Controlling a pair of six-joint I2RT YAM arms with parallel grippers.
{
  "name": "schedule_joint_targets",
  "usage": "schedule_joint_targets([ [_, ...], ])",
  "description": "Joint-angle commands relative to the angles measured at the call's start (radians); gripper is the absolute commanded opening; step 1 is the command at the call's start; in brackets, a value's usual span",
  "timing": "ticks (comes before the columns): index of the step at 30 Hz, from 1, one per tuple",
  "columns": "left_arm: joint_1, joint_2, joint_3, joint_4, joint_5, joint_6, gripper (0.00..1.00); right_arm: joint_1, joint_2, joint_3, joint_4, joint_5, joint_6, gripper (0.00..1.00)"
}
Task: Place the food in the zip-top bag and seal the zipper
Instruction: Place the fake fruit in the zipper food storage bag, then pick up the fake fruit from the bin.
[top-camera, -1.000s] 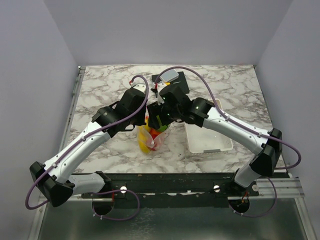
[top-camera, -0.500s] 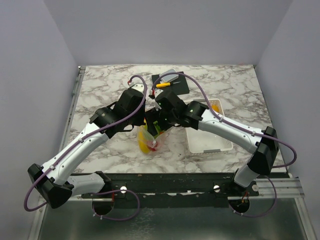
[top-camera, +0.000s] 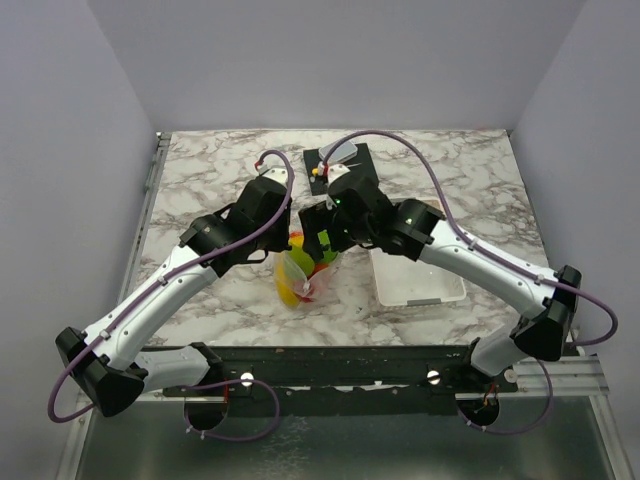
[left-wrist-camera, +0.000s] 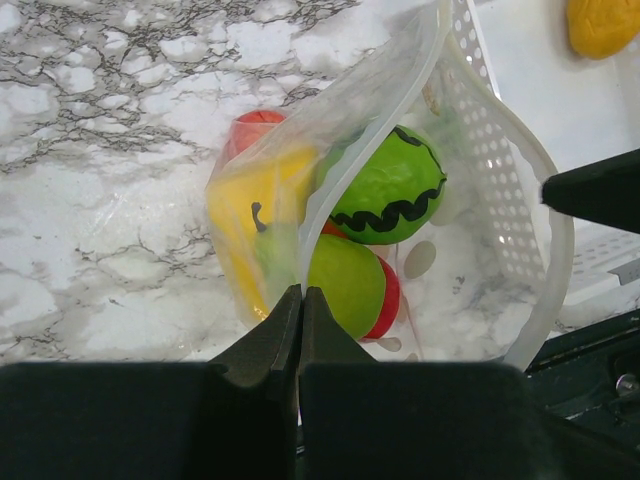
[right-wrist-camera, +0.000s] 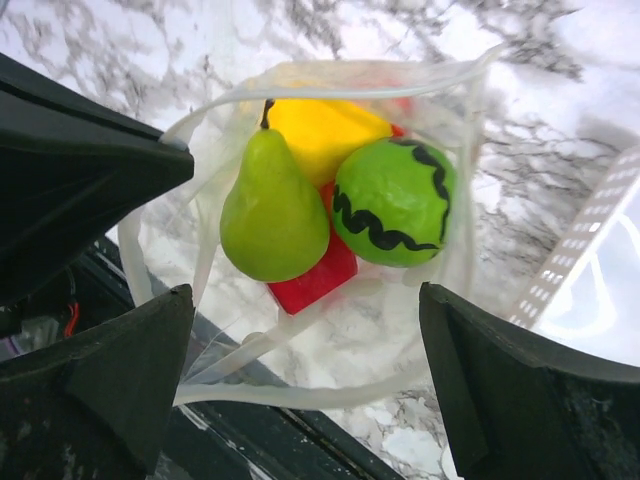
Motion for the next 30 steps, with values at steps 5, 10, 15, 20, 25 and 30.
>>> schedule_joint_targets([
  [5,0.0,-0.012,-0.009,0.001,0.008,-0.001,0.0,0.006,-0.12,0.066,-0.145,0.291,0.077,0.98],
  [10,0.0,-0.013,-0.005,0.0,0.011,0.004,0.0,-0.009,-0.144,0.064,-0.256,0.434,0.108,0.98],
  [15,0.0,-0.012,-0.006,0.001,0.014,0.008,0.0,-0.069,-0.163,0.008,-0.299,0.49,0.118,0.97],
  [20,0.0,-0.01,-0.006,0.001,0.013,0.01,0.0,-0.155,-0.156,-0.064,-0.301,0.499,0.117,0.96],
  [25,0.001,-0.008,-0.003,0.0,0.009,0.016,0.0,-0.23,-0.122,-0.115,-0.288,0.496,0.111,0.95],
  [30,0.001,-0.002,-0.004,0.0,0.012,0.019,0.0,-0.294,-0.08,-0.159,-0.263,0.515,0.103,0.94],
])
